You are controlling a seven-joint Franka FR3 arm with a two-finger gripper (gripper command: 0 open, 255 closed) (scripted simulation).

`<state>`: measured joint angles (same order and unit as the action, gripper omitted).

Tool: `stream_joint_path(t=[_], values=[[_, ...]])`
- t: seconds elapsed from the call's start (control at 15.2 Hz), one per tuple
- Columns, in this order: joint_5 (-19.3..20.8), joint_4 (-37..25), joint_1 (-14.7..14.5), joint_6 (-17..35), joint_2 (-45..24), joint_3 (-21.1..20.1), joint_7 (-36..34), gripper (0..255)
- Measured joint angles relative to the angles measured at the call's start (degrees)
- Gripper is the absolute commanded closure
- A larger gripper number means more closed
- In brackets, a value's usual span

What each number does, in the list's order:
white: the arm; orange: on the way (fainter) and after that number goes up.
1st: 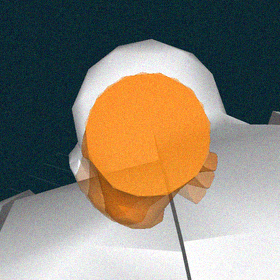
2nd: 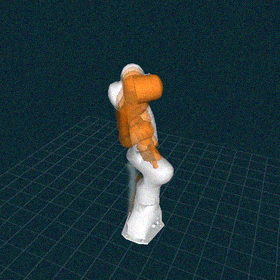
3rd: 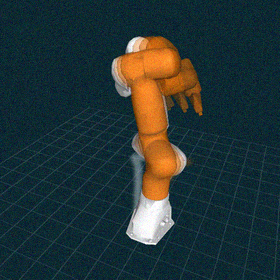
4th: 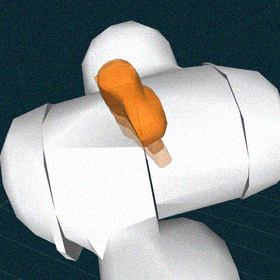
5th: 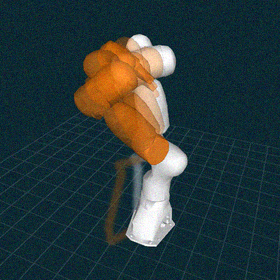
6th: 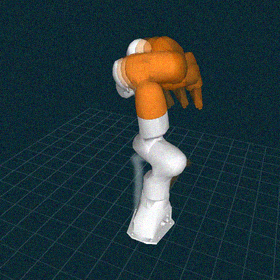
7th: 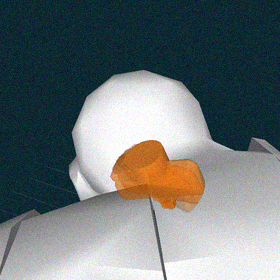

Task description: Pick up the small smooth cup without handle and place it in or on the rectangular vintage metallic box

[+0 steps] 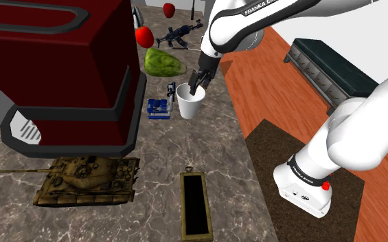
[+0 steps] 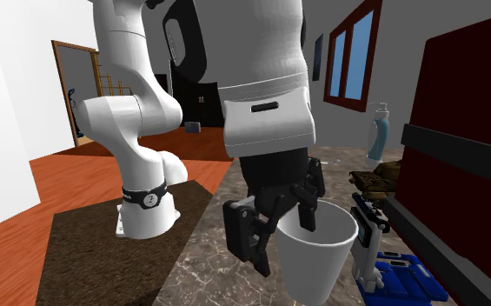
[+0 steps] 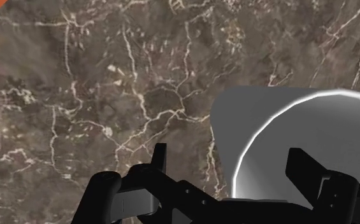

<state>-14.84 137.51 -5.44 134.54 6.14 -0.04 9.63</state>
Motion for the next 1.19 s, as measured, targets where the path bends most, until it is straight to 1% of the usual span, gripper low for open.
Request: stream_joint_path(t=[0.13, 0.46, 0.53, 1.19], values=[[-0.2, 0.3, -0.1, 1.0, -0.6, -0.1, 0.1, 0], [-0.3, 0.4, -0.2, 1.2, -0.8, -0.2, 0.1, 0], [-0.3, 0.4, -0.2, 1.2, -0.8, -0.2, 0.1, 255], [-0.3, 0.4, -0.2, 1.2, -0.7, -0.1, 0.1, 255]])
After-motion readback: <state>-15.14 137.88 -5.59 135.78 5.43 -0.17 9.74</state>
